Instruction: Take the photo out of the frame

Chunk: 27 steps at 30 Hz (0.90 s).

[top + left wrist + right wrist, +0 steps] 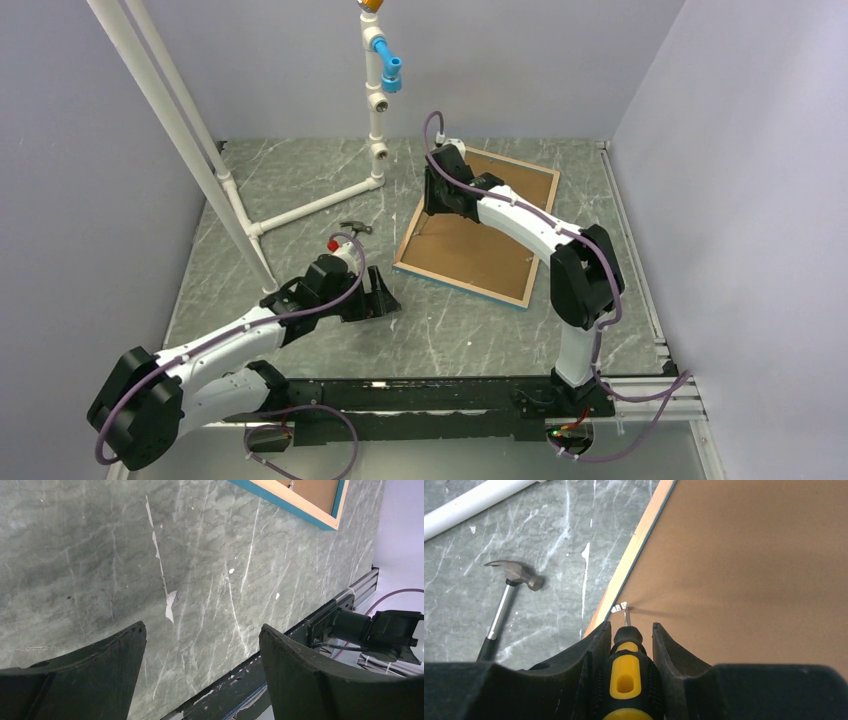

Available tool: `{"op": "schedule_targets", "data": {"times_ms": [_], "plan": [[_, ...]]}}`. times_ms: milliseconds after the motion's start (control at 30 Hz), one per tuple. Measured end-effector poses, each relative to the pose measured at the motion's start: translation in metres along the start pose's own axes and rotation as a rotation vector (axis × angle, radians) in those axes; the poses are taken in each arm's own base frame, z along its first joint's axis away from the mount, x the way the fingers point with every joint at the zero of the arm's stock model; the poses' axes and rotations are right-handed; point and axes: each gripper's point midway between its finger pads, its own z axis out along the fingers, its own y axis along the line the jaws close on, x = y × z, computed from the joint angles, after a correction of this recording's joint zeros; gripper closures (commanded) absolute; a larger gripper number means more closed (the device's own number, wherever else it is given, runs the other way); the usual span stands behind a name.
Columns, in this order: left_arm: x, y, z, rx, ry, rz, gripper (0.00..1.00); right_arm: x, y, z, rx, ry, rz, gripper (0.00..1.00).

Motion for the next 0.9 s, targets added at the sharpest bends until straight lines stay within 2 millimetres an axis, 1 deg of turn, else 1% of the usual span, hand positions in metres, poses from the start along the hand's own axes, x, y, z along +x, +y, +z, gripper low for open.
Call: {"op": "schedule_targets", "data": {"times_ms": [133,233,367,567,633,900], "plan": [[0.001,0.002,0.003,-0.006,0.006,-0.002,0.14,-0.004,-0.009,-0.001,0.01,0.002,0.012,1.0],[0.0,0.002,0.007,-0.007,0.007,-0.004,0.14,-0.009,-0.02,0.001,0.016,0.002,0.033,1.0],[-0.002,-0.001,0.011,0.007,0.002,-0.01,0.14,-0.013,-0.027,0.002,0.015,0.0,0.05,1.0],[-0.004,-0.007,0.019,0.037,0.002,-0.03,0.14,-0.008,-0.016,0.008,-0.034,0.019,0.051,1.0],[-0.005,-0.008,0.021,0.043,0.001,-0.034,0.15,-0.01,-0.011,0.009,-0.057,0.016,0.056,1.0],[-0.009,-0.014,0.021,0.066,-0.012,-0.041,0.14,-0.001,-0.001,0.011,-0.115,0.038,0.068,1.0]]}}
